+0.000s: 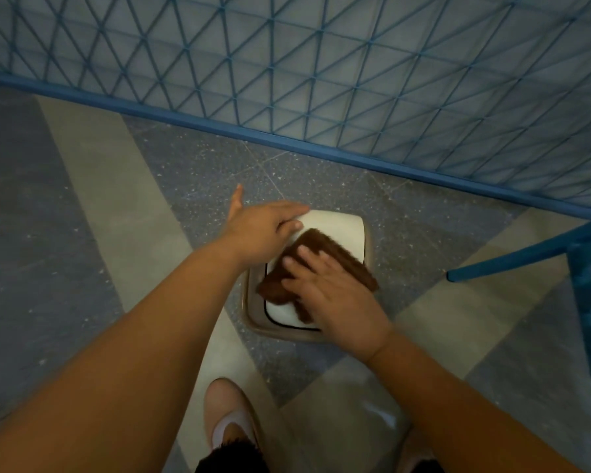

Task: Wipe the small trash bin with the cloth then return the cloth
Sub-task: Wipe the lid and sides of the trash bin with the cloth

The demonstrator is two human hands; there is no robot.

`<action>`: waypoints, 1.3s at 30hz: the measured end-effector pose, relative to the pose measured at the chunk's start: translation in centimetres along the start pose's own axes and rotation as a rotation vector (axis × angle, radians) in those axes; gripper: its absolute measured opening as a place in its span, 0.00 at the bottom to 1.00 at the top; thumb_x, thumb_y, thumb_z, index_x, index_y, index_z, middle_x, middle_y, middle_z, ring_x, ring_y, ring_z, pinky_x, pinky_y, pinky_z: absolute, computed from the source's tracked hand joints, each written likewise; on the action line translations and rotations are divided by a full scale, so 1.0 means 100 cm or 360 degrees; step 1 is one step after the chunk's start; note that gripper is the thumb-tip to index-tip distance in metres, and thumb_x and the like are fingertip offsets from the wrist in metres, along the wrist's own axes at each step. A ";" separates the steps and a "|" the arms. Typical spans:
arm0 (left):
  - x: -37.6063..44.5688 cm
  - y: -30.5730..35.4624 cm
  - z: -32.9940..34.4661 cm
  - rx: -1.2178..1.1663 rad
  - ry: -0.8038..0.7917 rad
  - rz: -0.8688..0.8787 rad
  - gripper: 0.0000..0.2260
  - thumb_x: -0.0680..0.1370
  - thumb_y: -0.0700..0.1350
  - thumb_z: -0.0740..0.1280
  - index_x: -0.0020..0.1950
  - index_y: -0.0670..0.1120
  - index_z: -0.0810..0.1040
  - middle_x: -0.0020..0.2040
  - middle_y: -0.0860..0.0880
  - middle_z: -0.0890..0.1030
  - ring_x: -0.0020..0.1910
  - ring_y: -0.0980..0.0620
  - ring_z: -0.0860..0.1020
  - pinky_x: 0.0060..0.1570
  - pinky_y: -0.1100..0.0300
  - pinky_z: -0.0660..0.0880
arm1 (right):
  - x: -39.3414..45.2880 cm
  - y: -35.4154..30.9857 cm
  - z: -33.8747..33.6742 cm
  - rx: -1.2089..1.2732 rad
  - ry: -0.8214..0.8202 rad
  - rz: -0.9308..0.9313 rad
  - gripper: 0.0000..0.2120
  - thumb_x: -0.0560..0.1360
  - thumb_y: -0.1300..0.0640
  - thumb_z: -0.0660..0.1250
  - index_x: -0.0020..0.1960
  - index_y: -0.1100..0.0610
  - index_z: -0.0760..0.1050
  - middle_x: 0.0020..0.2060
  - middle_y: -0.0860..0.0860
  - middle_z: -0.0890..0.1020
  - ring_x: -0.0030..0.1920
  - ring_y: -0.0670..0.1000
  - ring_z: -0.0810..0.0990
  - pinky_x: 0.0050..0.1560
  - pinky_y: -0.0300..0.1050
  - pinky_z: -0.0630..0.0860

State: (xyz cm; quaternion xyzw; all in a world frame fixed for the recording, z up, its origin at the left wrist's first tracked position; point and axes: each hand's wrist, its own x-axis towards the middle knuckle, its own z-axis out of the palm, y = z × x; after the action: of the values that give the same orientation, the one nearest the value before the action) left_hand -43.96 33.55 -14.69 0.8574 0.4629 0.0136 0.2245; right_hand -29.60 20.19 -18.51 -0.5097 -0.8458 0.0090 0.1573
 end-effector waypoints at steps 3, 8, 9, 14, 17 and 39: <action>0.000 0.000 0.000 -0.0053 0.0007 0.0026 0.17 0.82 0.52 0.54 0.70 0.63 0.67 0.71 0.60 0.70 0.71 0.60 0.65 0.71 0.43 0.31 | 0.014 -0.020 0.017 0.0015 -0.0129 -0.0185 0.16 0.75 0.61 0.59 0.61 0.57 0.76 0.69 0.56 0.73 0.73 0.55 0.62 0.76 0.48 0.49; 0.000 0.003 0.005 -0.0027 0.0007 0.0087 0.17 0.83 0.52 0.52 0.70 0.62 0.68 0.70 0.61 0.70 0.72 0.60 0.64 0.71 0.42 0.31 | -0.005 -0.026 0.018 -0.0064 -0.0467 -0.0584 0.21 0.73 0.59 0.53 0.61 0.55 0.77 0.68 0.53 0.74 0.71 0.54 0.68 0.75 0.48 0.45; -0.001 0.003 0.007 -0.0046 0.0022 0.0082 0.16 0.83 0.52 0.52 0.70 0.62 0.67 0.71 0.61 0.70 0.73 0.59 0.62 0.71 0.42 0.31 | -0.012 -0.025 0.018 -0.0070 -0.0520 -0.0639 0.19 0.74 0.59 0.54 0.61 0.55 0.77 0.68 0.53 0.74 0.72 0.54 0.67 0.75 0.48 0.44; -0.006 0.004 0.008 0.0007 0.0031 0.0091 0.17 0.83 0.53 0.50 0.71 0.62 0.65 0.72 0.60 0.68 0.75 0.56 0.58 0.70 0.42 0.31 | -0.047 -0.007 0.005 -0.0103 -0.0507 -0.0641 0.13 0.76 0.58 0.61 0.59 0.53 0.78 0.65 0.51 0.77 0.69 0.51 0.71 0.76 0.47 0.52; -0.009 0.007 0.011 0.0071 0.0048 0.0099 0.18 0.83 0.53 0.49 0.72 0.62 0.64 0.73 0.59 0.67 0.76 0.55 0.55 0.70 0.41 0.31 | -0.064 0.009 -0.014 -0.0155 -0.0438 -0.0459 0.15 0.77 0.58 0.58 0.61 0.52 0.77 0.66 0.50 0.76 0.71 0.51 0.67 0.75 0.48 0.52; -0.028 0.040 0.033 0.0135 0.0046 -0.0091 0.24 0.81 0.59 0.45 0.77 0.59 0.48 0.78 0.58 0.52 0.77 0.56 0.48 0.69 0.40 0.30 | -0.025 0.033 -0.029 0.0534 0.0280 0.1281 0.20 0.81 0.55 0.53 0.72 0.46 0.64 0.76 0.51 0.59 0.76 0.50 0.54 0.73 0.44 0.51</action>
State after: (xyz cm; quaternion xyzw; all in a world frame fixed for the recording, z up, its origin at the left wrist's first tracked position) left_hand -41.68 28.18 -15.58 0.8523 0.4906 0.0000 0.1815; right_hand -24.85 19.20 -17.02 -0.7645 -0.5503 0.1633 0.2932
